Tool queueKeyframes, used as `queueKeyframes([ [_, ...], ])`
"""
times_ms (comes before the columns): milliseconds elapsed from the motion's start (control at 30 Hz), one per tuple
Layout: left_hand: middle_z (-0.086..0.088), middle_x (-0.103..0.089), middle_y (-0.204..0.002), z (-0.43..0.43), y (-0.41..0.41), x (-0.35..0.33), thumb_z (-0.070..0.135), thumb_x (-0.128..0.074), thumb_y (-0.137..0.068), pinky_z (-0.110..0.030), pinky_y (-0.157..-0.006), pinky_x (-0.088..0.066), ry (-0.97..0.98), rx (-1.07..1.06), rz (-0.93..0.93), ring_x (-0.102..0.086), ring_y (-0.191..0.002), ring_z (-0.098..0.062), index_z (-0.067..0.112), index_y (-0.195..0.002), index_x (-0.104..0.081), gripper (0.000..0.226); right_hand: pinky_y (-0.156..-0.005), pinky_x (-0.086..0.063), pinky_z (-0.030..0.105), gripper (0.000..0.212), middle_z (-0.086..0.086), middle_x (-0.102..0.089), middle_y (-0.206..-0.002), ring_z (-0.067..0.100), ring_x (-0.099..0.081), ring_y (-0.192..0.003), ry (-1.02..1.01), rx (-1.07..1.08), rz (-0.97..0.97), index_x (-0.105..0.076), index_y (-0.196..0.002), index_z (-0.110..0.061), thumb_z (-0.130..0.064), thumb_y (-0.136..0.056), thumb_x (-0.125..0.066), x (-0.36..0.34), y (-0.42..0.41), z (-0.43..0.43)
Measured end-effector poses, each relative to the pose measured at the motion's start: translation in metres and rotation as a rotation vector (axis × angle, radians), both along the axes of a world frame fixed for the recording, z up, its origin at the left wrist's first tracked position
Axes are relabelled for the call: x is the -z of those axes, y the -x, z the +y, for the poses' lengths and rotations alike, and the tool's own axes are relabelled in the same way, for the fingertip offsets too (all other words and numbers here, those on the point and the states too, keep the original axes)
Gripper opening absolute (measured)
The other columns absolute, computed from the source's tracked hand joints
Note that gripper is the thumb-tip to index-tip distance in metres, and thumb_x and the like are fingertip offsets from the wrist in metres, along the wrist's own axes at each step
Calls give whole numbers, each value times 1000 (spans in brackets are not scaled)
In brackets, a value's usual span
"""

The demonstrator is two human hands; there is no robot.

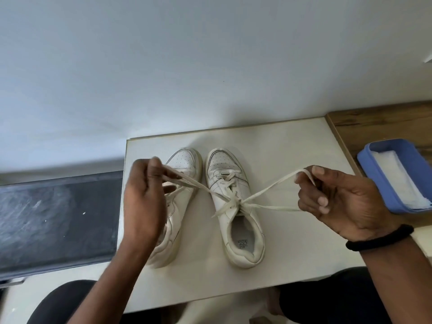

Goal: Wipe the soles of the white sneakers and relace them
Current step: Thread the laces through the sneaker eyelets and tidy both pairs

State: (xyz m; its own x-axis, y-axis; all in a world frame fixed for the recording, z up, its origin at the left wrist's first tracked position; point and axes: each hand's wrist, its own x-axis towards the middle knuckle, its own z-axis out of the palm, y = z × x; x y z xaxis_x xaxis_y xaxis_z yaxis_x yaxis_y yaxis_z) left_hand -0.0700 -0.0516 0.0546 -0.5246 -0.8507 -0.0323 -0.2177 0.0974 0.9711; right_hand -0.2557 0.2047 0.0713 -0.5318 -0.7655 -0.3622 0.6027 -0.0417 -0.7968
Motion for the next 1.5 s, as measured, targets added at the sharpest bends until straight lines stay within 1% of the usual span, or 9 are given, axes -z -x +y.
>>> queueKeyframes([
  [167,4,-39,-52,-13,1,-12,27,-50,-109,-40,-76,-58,-651,-208,383,-53,-56,-16,16,-74,-52,36,-46,-33,27,77,8,-40,-58,18,-45,-48,-6,-186,58,-59,-138,-9,-44,-73,-82,-11,1,8],
  [367,8,-32,-56,-40,-10,-14,39,-55,-103,-26,-64,-49,-748,-224,432,-39,-46,-8,25,-76,-51,31,-68,-54,31,66,0,-31,-44,10,-28,-34,-150,57,351,-68,-92,5,-54,-68,-83,-16,4,16],
  [500,6,-50,-62,-49,-14,-12,37,-67,-99,-29,-69,-56,-451,-117,354,-56,-59,-9,27,-86,-64,17,-42,-37,23,42,13,-32,-59,4,-30,-34,-157,98,213,-65,-103,-3,-29,-73,-79,-29,5,18],
  [700,7,-58,-83,-73,-34,-18,42,-88,-77,-13,-69,-46,394,550,-274,-58,-70,-7,43,-101,-74,28,-55,-42,14,36,-6,-66,-84,11,-44,-57,-596,-24,1038,-72,-99,-29,-1,-78,-78,-31,3,24],
  [867,5,-62,-81,-92,-44,-7,7,-79,-87,-17,-66,-39,594,405,-368,-56,-71,-8,39,-86,-75,33,-65,-42,8,49,-10,-63,-83,-5,-55,-76,-855,-74,1401,-74,-102,-29,12,-75,-78,-14,14,35],
  [1100,3,-56,-64,-94,-45,-6,57,-68,-89,-40,-90,-62,-444,381,201,-76,-93,-23,23,-63,-59,44,-60,-37,16,34,-13,-64,-83,5,-53,-70,-975,14,956,-72,-100,-20,4,-97,-48,13,20,34],
  [1233,-7,-58,-69,-102,-63,-6,43,-31,-113,-41,-114,-36,-546,23,219,-66,-104,-28,12,-75,-60,56,-63,-39,24,29,-2,-65,-93,20,-56,-84,-1129,-92,952,-72,-97,-15,-2,-100,-46,34,25,32],
  [1367,11,-43,-54,-103,-49,-2,30,-45,-104,-30,-90,-47,-846,-195,406,-61,-61,-7,24,-66,-52,40,-70,-39,31,29,-1,-68,-96,22,-58,-90,-1211,-124,953,-74,-89,-15,-2,-99,-49,39,27,33],
  [1500,4,-56,-86,-117,-56,16,16,-53,-100,-34,-98,-54,-635,-527,144,-63,-79,-8,19,-89,-55,11,-59,-38,28,26,2,-71,-88,19,-58,-73,-1311,-191,907,-72,-85,-19,0,-91,-56,39,31,35],
])
